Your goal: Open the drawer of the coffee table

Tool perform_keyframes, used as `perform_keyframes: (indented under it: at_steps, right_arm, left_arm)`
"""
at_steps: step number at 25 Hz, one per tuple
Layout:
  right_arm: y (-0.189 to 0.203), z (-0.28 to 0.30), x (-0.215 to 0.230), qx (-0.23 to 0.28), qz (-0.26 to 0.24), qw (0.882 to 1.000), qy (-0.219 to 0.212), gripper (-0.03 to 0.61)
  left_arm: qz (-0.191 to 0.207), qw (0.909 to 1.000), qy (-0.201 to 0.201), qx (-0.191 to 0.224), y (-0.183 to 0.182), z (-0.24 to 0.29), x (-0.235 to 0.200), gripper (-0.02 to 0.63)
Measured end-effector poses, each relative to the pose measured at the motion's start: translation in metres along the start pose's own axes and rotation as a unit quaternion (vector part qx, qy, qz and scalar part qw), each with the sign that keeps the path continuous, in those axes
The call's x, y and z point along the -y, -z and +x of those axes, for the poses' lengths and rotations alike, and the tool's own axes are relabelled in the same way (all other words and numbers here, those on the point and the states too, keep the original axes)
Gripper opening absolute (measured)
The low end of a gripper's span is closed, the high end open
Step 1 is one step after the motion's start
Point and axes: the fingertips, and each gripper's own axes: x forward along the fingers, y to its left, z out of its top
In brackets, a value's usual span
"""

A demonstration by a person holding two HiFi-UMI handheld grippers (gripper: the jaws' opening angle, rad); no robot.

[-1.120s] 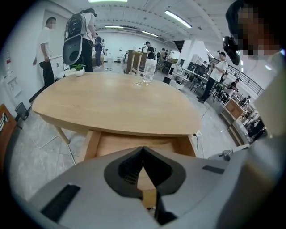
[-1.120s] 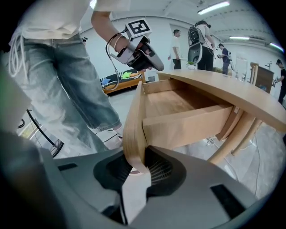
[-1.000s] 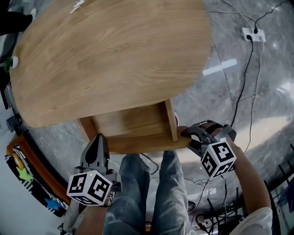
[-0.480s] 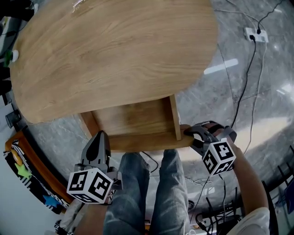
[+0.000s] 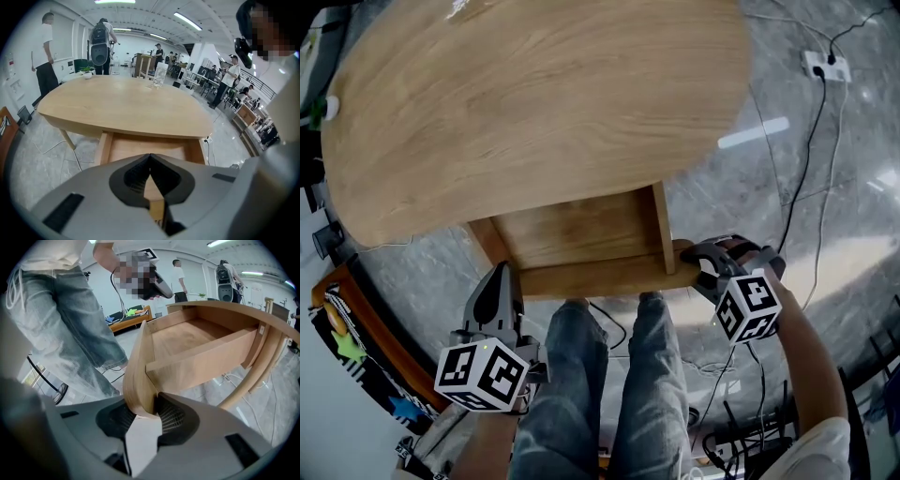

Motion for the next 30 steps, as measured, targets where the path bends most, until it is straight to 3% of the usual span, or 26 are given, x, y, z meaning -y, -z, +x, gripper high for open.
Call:
perform_keyframes:
  at_steps: [16,21,26,30]
  right_arm:
    - [0.003,0.003,0.001,-0.017,0.027,0.999,-0.008,0.153]
    - [0.005,0.002,0.001,-0.043,0.023,0.999,-0.004,0.155]
    - [-0.007,-0.015,-0.006,-0.043,0.063,0.997,-0.017,0.167]
    - [-0.023,-0.041,0.0,-0.029,0.1,0.995,0.01,0.179]
  left_arm:
    - [-0.007,0.9999,0.001,0.008,0.003,-0.008,-0.01,-0.006]
    - [-0.011,0.9999,0.002,0.012,0.0,-0.012,-0.013,-0.006]
    - [-0.025,0.9994,0.006,0.024,-0.014,-0.021,-0.014,-0.006]
    - [-0.032,0.9986,0.014,0.04,-0.032,-0.034,-0.01,-0.006]
